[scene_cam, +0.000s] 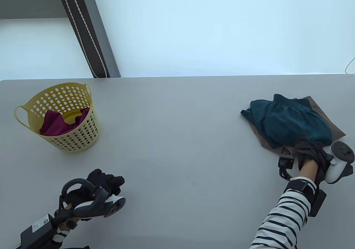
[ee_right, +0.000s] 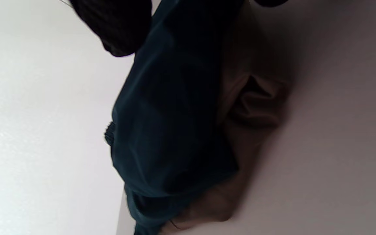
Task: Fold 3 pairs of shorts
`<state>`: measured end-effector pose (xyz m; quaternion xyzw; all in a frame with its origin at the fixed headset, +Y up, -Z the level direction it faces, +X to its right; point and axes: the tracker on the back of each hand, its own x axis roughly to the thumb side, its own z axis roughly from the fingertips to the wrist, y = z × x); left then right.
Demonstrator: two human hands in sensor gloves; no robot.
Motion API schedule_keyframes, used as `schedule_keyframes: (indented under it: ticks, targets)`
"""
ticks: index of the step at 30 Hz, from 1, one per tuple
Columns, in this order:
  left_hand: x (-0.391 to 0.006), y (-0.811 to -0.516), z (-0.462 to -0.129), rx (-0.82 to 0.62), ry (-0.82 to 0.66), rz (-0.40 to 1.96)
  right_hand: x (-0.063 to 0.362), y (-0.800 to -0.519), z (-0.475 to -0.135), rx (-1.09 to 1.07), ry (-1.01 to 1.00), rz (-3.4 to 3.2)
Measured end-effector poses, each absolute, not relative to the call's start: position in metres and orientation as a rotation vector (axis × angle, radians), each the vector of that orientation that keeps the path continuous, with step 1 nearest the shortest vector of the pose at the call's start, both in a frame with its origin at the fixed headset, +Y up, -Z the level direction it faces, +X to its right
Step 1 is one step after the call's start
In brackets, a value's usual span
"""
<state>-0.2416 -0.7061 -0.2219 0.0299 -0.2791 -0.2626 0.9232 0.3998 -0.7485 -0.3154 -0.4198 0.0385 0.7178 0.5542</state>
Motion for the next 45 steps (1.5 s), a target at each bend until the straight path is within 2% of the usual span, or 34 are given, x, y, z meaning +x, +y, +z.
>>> schedule_keyframes:
  ticks: [3,5,7,10,12,15,17,20,23,25,27,30,32,34,36,38,40,41,43,45]
  targets:
    - [-0.241,-0.708,-0.224,0.054,-0.571,-0.541,0.401,-0.748,-0.314,-1.026,0.131,1.807]
    - [-0.242,-0.708,-0.224,0.053,-0.568,-0.546,0.400,-0.735,-0.315,-0.981,0.087,1.781]
    - [-0.243,-0.706,-0.225,0.060,-0.563,-0.548,0.389,-0.708,-0.318,-0.867,-0.030,1.767]
    - [-0.246,-0.705,-0.226,0.068,-0.559,-0.539,0.357,-0.668,-0.318,-0.623,-0.112,1.960]
    - [-0.246,-0.705,-0.226,0.071,-0.558,-0.537,0.307,-0.637,-0.307,-0.348,-0.208,2.246]
    - [-0.246,-0.705,-0.225,0.074,-0.559,-0.544,0.244,-0.625,-0.281,-0.002,-0.217,2.514]
    - [-0.247,-0.704,-0.225,0.071,-0.558,-0.549,0.201,-0.633,-0.260,0.274,-0.113,2.628]
    - [-0.247,-0.704,-0.225,0.079,-0.554,-0.555,0.151,-0.672,-0.233,0.550,0.154,2.756]
    - [-0.248,-0.704,-0.225,0.081,-0.553,-0.563,0.122,-0.716,-0.224,0.672,0.293,2.961]
    - [-0.250,-0.704,-0.225,0.065,-0.560,-0.561,0.118,-0.724,-0.223,0.828,0.538,3.054]
    - [-0.251,-0.704,-0.225,0.059,-0.555,-0.555,0.120,-0.723,-0.223,0.720,0.384,3.055]
    - [-0.255,-0.699,-0.227,0.106,-0.520,-0.590,0.121,-0.720,-0.223,0.707,0.421,2.952]
    - [-0.260,-0.692,-0.228,0.180,-0.482,-0.638,0.119,-0.717,-0.221,0.710,0.376,2.940]
    - [-0.268,-0.680,-0.231,0.285,-0.412,-0.720,0.117,-0.712,-0.220,0.735,0.331,2.974]
    - [-0.281,-0.654,-0.239,0.416,-0.281,-0.814,0.115,-0.708,-0.219,0.751,0.279,2.995]
    - [-0.294,-0.628,-0.252,0.442,-0.177,-0.816,0.115,-0.706,-0.220,0.750,0.273,2.988]
    - [-0.313,-0.594,-0.279,0.340,-0.079,-0.666,0.116,-0.705,-0.220,0.742,0.261,2.974]
    - [-0.316,-0.587,-0.286,0.287,-0.062,-0.634,0.116,-0.705,-0.220,0.743,0.260,2.974]
    - [-0.332,-0.568,-0.323,0.002,-0.041,-0.536,0.115,-0.705,-0.220,0.751,0.255,2.981]
    - [-0.343,-0.567,-0.352,-0.163,0.011,-0.560,0.116,-0.705,-0.220,0.753,0.253,2.987]
